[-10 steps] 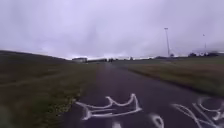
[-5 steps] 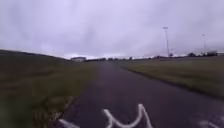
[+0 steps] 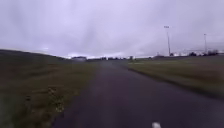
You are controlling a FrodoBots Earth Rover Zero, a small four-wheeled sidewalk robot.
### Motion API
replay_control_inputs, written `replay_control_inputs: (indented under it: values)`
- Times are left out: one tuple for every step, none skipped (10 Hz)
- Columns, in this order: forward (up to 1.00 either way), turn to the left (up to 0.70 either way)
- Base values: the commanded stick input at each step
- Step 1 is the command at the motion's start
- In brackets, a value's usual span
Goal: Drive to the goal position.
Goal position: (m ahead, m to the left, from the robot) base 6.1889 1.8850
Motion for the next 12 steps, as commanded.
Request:
replay_control_inputs:
  values:
    - [1.0,0.0]
    - [1.0,0.0]
    - [1.0,0.0]
    - [1.0,0.0]
    - [1.0,0.0]
    - [1.0,0.0]
    - [1.0,0.0]
    - [1.0,0.0]
    - [1.0,0.0]
    - [1.0,0.0]
    - [1.0,0.0]
    - [1.0,0.0]
